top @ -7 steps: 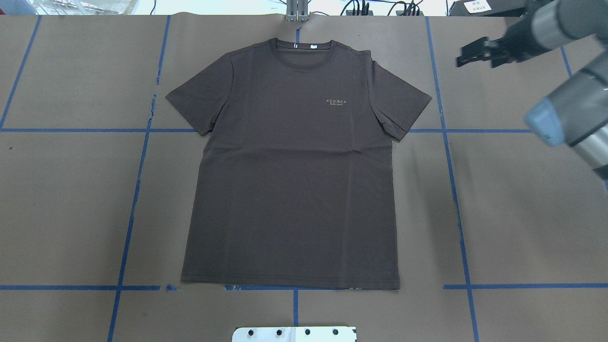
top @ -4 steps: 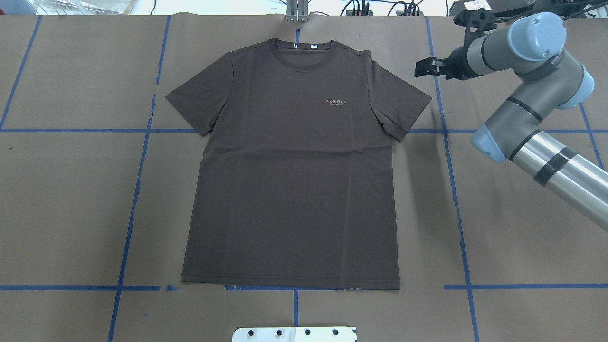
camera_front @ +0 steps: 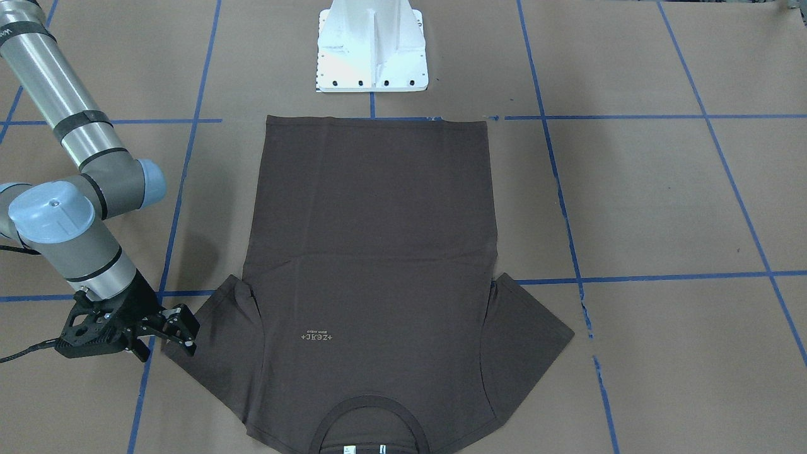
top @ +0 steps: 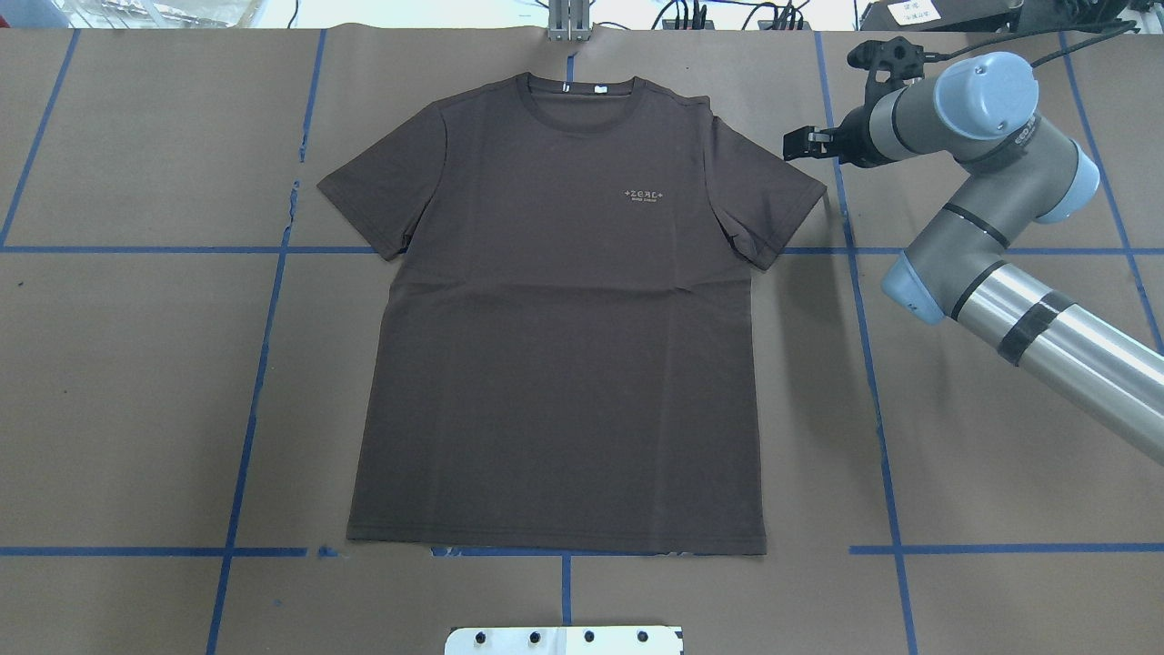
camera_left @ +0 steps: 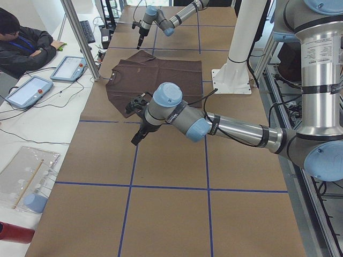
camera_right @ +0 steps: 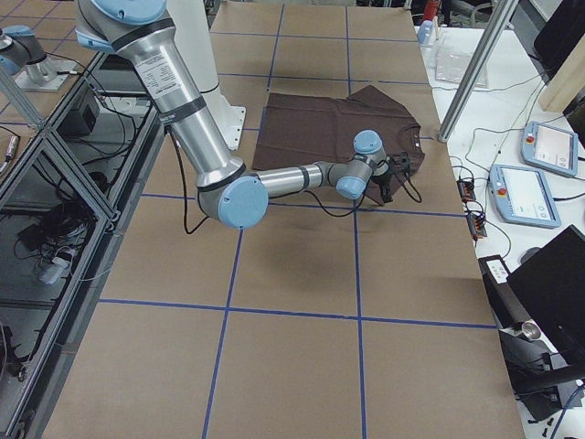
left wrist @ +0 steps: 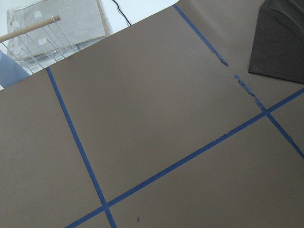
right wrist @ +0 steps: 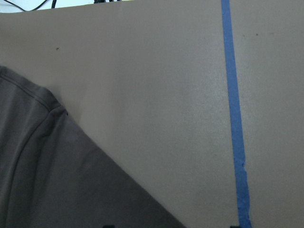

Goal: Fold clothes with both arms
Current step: 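Move the right gripper down to the sleeve nearest it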

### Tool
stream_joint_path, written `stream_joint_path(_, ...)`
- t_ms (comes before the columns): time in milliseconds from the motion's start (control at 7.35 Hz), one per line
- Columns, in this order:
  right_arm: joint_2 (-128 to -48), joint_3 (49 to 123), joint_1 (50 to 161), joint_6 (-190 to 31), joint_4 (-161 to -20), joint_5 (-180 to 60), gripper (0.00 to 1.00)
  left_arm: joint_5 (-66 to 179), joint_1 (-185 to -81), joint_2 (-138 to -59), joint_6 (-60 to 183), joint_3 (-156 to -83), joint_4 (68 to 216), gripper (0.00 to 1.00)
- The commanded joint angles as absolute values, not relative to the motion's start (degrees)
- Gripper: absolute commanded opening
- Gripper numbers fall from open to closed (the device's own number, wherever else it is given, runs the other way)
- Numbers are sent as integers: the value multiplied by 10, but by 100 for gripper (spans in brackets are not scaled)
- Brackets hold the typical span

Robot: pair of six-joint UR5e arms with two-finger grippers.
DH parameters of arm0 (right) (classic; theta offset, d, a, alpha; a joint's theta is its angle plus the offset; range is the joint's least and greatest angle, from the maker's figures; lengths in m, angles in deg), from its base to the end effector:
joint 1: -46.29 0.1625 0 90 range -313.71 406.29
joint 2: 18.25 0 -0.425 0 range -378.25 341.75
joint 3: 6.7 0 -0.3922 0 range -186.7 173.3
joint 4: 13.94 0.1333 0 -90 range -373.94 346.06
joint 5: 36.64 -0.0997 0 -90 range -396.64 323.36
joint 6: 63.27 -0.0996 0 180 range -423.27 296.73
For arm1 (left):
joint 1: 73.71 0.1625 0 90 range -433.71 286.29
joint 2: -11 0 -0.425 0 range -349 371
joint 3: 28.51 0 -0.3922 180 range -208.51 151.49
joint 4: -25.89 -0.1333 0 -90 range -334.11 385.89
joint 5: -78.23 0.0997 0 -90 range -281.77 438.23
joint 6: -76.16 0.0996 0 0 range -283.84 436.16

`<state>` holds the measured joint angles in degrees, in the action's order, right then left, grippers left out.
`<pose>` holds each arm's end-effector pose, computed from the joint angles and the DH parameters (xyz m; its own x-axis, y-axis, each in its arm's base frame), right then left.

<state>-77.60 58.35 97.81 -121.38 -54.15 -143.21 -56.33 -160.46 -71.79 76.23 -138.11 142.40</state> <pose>-0.3796 -0.6462 0.4611 0.6185 -0.0357 0.7850 -0.3267 0.8969 0.2981 -0.0377 -0.4547 0.4926 0.6863 0.4812 -0.5453 -0.0450 0.7764 0.6286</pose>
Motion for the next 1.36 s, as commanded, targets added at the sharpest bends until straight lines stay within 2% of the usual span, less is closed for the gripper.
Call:
stream_joint_path(0, -777, 575, 965, -1214, -541, -1413, 83, -563, -1605, -718, 763, -1381, 1423, 100)
stream_joint_path(816, -779, 572, 958, -1215, -541, -1397, 77, -562, -1605, -716, 763, -1380, 1424, 100)
stream_joint_path(952, -779, 573, 958, -1223, -541, -1397, 58, -562, -1605, -716, 763, -1380, 1423, 100)
stream_joint_path(1088, -778, 575, 958, -1229, -540, -1397, 24, -562, -1605, -714, 763, -1381, 1424, 100)
stream_joint_path(1224, -776, 578, 958, -1243, -541, -1397, 0, -562, -1605, -713, 763, -1382, 1424, 100)
